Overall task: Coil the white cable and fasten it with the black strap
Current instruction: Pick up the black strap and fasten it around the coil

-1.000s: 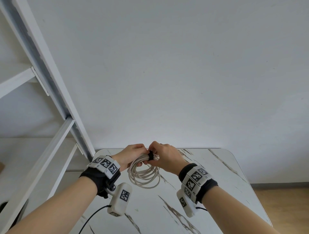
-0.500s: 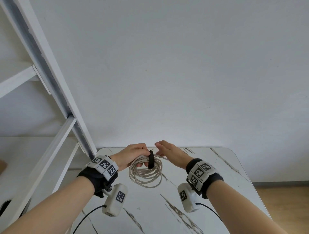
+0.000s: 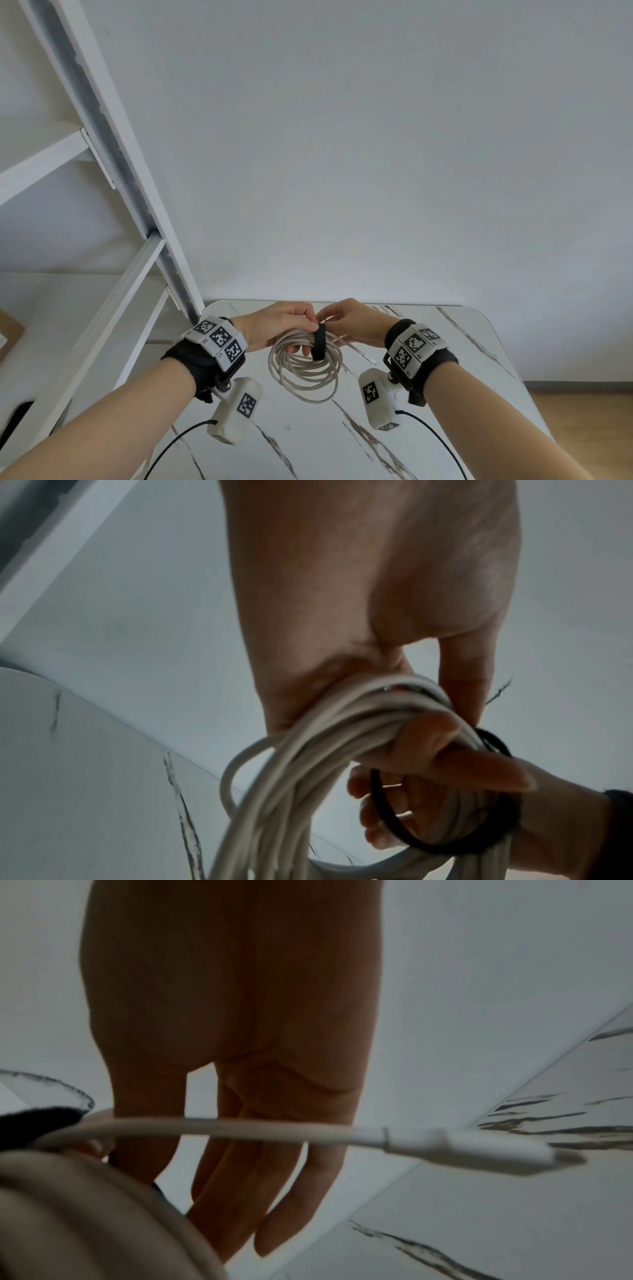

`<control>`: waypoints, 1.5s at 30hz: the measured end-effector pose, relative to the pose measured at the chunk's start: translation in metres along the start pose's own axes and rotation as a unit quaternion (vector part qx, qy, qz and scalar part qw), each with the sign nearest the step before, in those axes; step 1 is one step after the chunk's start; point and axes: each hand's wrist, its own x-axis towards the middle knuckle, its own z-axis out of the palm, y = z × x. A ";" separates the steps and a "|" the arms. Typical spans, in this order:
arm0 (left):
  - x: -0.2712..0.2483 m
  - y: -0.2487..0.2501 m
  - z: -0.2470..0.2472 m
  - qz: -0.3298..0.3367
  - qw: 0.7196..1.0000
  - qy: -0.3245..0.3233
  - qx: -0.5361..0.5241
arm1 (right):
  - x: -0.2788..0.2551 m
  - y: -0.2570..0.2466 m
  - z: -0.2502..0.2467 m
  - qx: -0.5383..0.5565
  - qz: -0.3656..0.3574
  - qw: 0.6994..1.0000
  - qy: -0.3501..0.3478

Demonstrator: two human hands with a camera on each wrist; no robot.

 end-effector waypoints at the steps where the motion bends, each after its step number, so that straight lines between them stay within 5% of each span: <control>1: 0.000 0.000 0.001 -0.001 1.000 -0.001 -0.001 | 0.001 0.000 0.000 -0.001 0.003 1.000 -0.005; 5: 0.002 0.000 0.002 -0.006 1.000 -0.008 0.002 | 0.003 0.000 0.000 -0.026 -0.013 1.000 -0.001; 13: 0.009 -0.008 0.002 -0.042 0.999 -0.010 0.001 | 0.005 -0.011 -0.008 -0.057 -0.044 0.991 0.115; 23: 0.022 -0.014 -0.005 -0.071 0.992 0.088 0.064 | 0.001 -0.027 -0.012 -0.081 -0.116 0.970 0.195; 37: 0.028 -0.006 -0.021 -0.024 0.964 0.265 0.027 | -0.008 -0.035 0.015 -0.129 -0.180 0.961 0.166; 45: 0.025 0.005 -0.019 0.035 0.954 0.295 -0.051 | -0.006 -0.026 0.026 -0.212 -0.199 0.942 0.168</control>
